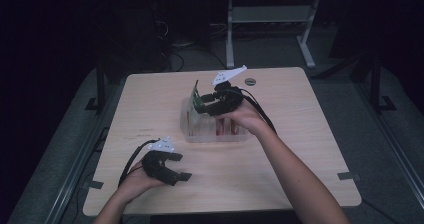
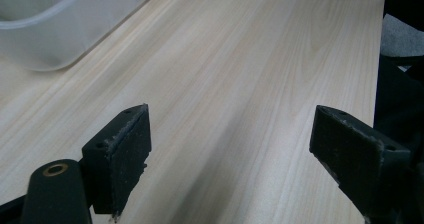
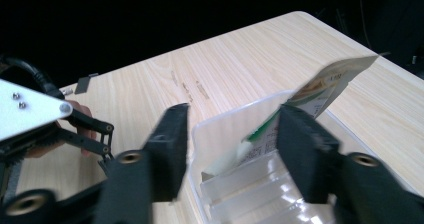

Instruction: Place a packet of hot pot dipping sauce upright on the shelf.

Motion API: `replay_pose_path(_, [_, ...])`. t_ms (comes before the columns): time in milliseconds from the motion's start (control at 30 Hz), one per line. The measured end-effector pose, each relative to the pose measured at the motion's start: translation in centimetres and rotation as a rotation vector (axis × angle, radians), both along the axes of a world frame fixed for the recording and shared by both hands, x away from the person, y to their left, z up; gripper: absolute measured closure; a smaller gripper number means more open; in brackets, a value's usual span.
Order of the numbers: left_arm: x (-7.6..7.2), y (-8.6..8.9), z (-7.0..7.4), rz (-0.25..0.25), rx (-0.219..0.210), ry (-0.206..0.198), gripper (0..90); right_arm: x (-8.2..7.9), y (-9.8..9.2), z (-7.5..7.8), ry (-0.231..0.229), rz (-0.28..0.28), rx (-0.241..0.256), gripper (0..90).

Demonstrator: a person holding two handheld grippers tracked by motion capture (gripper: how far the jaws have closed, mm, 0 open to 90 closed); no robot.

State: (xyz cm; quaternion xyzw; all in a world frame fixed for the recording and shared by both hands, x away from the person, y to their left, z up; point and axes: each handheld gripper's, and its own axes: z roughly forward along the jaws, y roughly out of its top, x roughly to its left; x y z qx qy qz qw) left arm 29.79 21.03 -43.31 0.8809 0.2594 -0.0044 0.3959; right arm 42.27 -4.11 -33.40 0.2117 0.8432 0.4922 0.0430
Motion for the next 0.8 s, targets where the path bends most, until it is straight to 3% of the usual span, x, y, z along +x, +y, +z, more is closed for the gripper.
replay_pose_path(200, [0.0, 0.0, 0.2, 0.005, 0.000, -0.007, 16.4, -0.7, -0.6, 0.1, 0.001, -0.019, -0.016, 32.3])
replay_pose_path(800, [-0.4, 0.5, 0.3, 0.011, 0.004, -0.015, 16.4, -3.8, -3.4, -0.5, -0.020, -0.008, 0.011, 29.1])
